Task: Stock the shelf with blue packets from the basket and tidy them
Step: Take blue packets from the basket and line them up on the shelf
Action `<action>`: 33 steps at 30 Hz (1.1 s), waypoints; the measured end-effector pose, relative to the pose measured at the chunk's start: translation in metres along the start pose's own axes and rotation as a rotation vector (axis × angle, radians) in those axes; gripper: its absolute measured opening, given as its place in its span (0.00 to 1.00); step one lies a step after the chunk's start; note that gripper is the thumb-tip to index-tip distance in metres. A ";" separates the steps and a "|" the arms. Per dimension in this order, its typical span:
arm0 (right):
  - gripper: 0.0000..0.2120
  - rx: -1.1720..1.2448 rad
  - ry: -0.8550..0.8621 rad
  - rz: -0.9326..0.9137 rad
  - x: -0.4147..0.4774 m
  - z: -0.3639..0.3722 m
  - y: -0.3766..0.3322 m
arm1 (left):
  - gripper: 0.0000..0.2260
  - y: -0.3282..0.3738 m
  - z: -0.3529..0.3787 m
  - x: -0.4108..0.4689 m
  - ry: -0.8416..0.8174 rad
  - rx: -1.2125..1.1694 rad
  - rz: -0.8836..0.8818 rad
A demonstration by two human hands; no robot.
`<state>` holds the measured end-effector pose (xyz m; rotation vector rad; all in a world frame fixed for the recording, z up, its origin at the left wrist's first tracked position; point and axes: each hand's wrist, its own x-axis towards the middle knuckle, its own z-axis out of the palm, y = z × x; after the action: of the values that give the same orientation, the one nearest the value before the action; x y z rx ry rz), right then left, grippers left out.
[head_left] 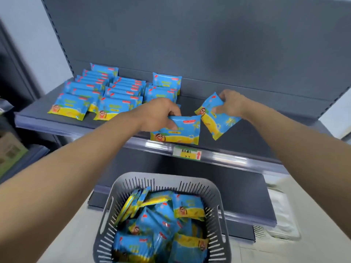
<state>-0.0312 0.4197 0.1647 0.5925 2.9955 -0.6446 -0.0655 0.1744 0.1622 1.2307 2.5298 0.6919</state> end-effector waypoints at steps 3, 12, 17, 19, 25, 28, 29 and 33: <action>0.17 -0.009 -0.109 -0.031 0.031 -0.012 0.005 | 0.04 0.001 0.001 0.026 0.024 -0.008 -0.045; 0.17 -0.100 0.001 -0.210 0.142 -0.014 0.022 | 0.08 0.007 0.028 0.120 0.105 0.021 -0.086; 0.14 0.043 0.020 -0.197 0.191 0.005 0.030 | 0.09 -0.002 0.036 0.157 0.089 0.032 -0.146; 0.15 0.081 0.022 -0.193 0.205 0.011 0.029 | 0.10 -0.009 0.036 0.167 0.101 0.014 -0.171; 0.09 0.028 0.045 -0.251 0.227 0.023 0.032 | 0.11 -0.026 0.038 0.192 0.094 0.019 -0.193; 0.12 -0.007 0.065 -0.282 0.231 0.021 0.034 | 0.14 -0.030 0.039 0.210 0.095 0.045 -0.187; 0.14 0.001 0.064 -0.289 0.232 0.019 0.034 | 0.16 -0.031 0.039 0.216 0.094 0.066 -0.187; 0.15 -0.043 0.111 -0.345 0.232 0.014 0.038 | 0.18 -0.038 0.038 0.238 0.089 0.136 -0.195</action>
<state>-0.2333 0.5299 0.1135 0.1092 3.2381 -0.5741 -0.2215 0.3541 0.1074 0.9943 2.7636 0.5491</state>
